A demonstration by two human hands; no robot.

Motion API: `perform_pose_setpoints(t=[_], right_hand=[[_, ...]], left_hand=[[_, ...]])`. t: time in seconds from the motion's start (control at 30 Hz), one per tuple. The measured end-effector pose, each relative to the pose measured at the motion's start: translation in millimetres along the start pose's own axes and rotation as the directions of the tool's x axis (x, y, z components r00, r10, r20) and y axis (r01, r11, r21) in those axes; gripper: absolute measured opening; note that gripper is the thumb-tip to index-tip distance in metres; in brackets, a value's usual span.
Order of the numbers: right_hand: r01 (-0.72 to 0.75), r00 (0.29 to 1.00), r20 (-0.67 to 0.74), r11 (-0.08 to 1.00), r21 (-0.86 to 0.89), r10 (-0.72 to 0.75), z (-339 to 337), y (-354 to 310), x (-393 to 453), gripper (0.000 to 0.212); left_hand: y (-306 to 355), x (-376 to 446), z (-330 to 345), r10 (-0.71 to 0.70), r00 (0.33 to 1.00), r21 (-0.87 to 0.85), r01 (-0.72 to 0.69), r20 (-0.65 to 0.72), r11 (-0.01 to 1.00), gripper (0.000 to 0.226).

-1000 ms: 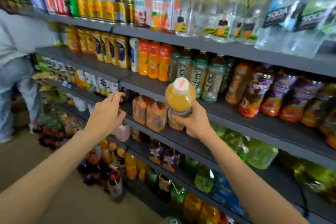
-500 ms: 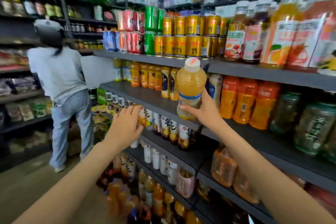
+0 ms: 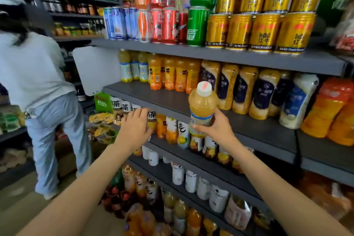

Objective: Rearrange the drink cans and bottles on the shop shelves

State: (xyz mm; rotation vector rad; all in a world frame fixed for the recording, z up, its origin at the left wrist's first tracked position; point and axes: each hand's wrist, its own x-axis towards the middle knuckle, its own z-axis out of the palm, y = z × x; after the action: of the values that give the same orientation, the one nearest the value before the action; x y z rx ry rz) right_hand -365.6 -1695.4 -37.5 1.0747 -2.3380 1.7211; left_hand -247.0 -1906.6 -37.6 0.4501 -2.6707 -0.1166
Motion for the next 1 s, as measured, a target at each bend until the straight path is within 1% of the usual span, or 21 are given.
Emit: perform_pose_setpoints(t=[0.07, 0.13, 0.17, 0.23, 0.3, 0.33, 0.43, 0.5, 0.57, 0.7, 0.8, 0.93, 1.0], right_hand=[[-0.01, 0.996, -0.093, 1.0, 0.017, 0.012, 21, -4, 13, 0.07], [0.022, 0.97, -0.242, 1.0, -0.009, -0.023, 42, -7, 28, 0.067], [0.023, 0.953, -0.302, 0.999, -0.026, -0.03, 52, -7, 34, 0.067], [-0.004, 0.937, -0.35, 0.999, -0.035, -0.008, 71, -7, 41, 0.068], [-0.058, 0.938, -0.345, 0.996, -0.064, 0.033, 86, -5, 46, 0.069], [-0.079, 0.939, -0.342, 0.993, -0.089, 0.044, 91, -2, 49, 0.067], [-0.133, 0.929, -0.361, 0.982, -0.136, 0.076, 102, 6, 60, 0.062], [-0.138, 0.922, -0.379, 0.981, -0.139, 0.076, 108, 12, 72, 0.063], [-0.141, 0.916, -0.393, 0.979, -0.146, 0.073, 114, 16, 84, 0.063], [-0.136, 0.912, -0.405, 0.98, -0.142, 0.068, 134, 23, 113, 0.062], [-0.144, 0.923, -0.379, 0.974, -0.173, 0.068, 155, 21, 147, 0.066], [-0.171, 0.938, -0.329, 0.973, -0.156, 0.112, 197, 21, 203, 0.068], [-0.186, 0.943, -0.303, 0.972, -0.147, 0.135, 225, 25, 234, 0.067]], left_hand=[[-25, 18, 8, 0.068, 0.998, 0.027, -0.069, 0.015, 0.997, 0.051], [-52, 36, 16, 0.128, 0.992, 0.029, -0.128, 0.022, 0.991, 0.051], [-65, 45, 20, 0.14, 0.99, 0.013, -0.14, 0.033, 0.99, 0.051], [-89, 61, 30, 0.124, 0.99, -0.026, -0.123, 0.059, 0.992, 0.053], [-104, 74, 41, 0.103, 0.99, -0.048, -0.098, 0.098, 0.994, 0.054], [-109, 81, 47, 0.113, 0.986, -0.041, -0.109, 0.12, 0.993, 0.054], [-114, 105, 66, 0.202, 0.966, -0.029, -0.2, 0.159, 0.979, 0.054], [-115, 122, 77, 0.255, 0.957, -0.038, -0.252, 0.14, 0.967, 0.056], [-117, 136, 83, 0.261, 0.959, -0.066, -0.255, 0.106, 0.965, 0.057], [-135, 158, 95, 0.269, 0.958, -0.107, -0.258, 0.099, 0.96, 0.056], [-164, 176, 98, 0.215, 0.972, -0.129, -0.202, 0.1, 0.971, 0.056], [-211, 210, 100, 0.06, 0.982, -0.139, -0.035, 0.177, 0.99, 0.055], [-232, 229, 101, 0.04, 0.981, -0.136, -0.014, 0.19, 0.991, 0.055]])
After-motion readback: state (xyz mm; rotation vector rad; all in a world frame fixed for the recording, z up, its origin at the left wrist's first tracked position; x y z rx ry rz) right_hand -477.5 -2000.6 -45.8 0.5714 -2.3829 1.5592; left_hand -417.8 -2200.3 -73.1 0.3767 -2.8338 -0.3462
